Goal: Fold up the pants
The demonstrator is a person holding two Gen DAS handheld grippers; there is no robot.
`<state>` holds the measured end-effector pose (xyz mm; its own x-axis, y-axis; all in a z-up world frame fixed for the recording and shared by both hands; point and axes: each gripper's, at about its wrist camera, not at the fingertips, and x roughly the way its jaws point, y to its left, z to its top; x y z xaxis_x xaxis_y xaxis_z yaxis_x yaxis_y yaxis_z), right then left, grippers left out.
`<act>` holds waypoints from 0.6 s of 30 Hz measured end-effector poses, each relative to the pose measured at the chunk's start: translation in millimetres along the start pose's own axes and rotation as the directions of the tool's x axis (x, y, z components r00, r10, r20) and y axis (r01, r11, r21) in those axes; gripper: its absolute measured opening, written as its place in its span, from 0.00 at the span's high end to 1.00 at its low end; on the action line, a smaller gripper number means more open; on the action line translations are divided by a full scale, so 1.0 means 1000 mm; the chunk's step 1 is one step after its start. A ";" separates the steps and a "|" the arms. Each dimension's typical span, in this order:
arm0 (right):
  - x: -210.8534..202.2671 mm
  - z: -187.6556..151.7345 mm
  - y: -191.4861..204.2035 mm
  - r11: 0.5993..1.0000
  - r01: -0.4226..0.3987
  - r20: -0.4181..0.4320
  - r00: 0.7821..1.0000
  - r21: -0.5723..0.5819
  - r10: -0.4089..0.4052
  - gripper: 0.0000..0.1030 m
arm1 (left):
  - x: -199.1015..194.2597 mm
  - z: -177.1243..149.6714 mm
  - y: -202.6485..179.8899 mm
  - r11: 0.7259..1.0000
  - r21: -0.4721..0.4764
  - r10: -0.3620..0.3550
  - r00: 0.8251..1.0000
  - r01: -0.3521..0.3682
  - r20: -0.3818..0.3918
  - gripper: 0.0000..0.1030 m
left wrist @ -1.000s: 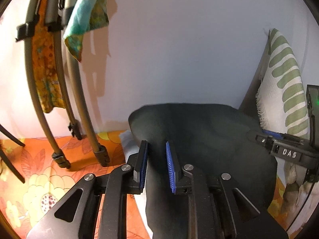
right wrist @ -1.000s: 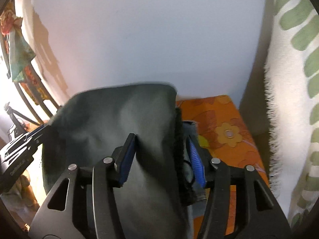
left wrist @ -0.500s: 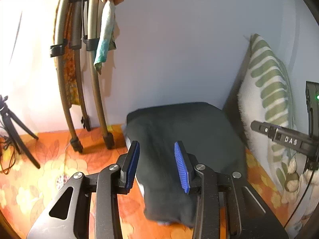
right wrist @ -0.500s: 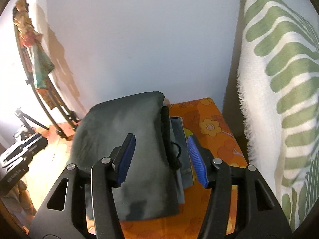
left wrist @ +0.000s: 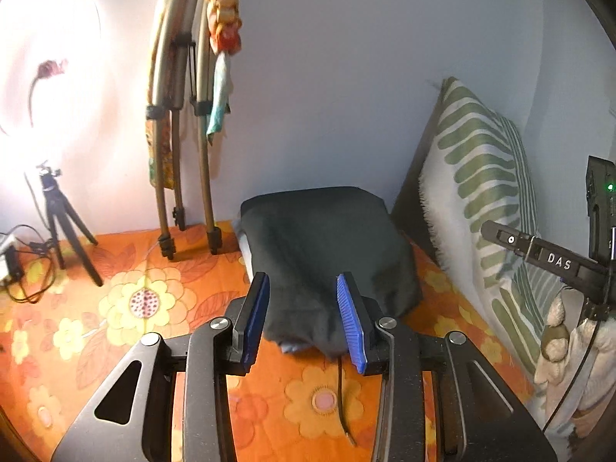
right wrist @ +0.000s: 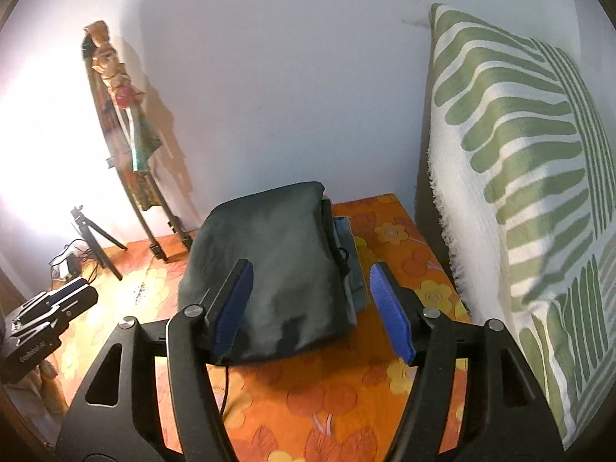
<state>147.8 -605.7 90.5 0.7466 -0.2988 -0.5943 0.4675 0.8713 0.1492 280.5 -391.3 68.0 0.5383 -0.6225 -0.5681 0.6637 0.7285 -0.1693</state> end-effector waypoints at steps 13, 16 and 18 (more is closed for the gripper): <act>-0.088 -0.070 0.036 0.999 -0.020 0.069 0.997 -0.042 0.022 0.23 | -0.084 -0.060 -0.018 0.998 0.060 -0.042 0.996 0.037 0.080 0.47; -0.100 -0.086 0.044 0.999 -0.020 0.071 0.997 -0.049 0.024 0.22 | -0.092 -0.072 -0.015 0.998 0.040 -0.051 0.996 0.048 0.078 0.47; -0.108 -0.094 0.047 0.999 -0.011 0.080 0.997 -0.050 0.015 0.19 | -0.095 -0.079 -0.010 0.998 0.017 -0.056 0.996 0.055 0.070 0.45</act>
<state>44.8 -495.6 87.1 0.7889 -0.3163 -0.5268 0.4353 0.8928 0.1158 181.6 -317.3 60.2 0.5350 -0.6809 -0.5002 0.7012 0.6881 -0.1866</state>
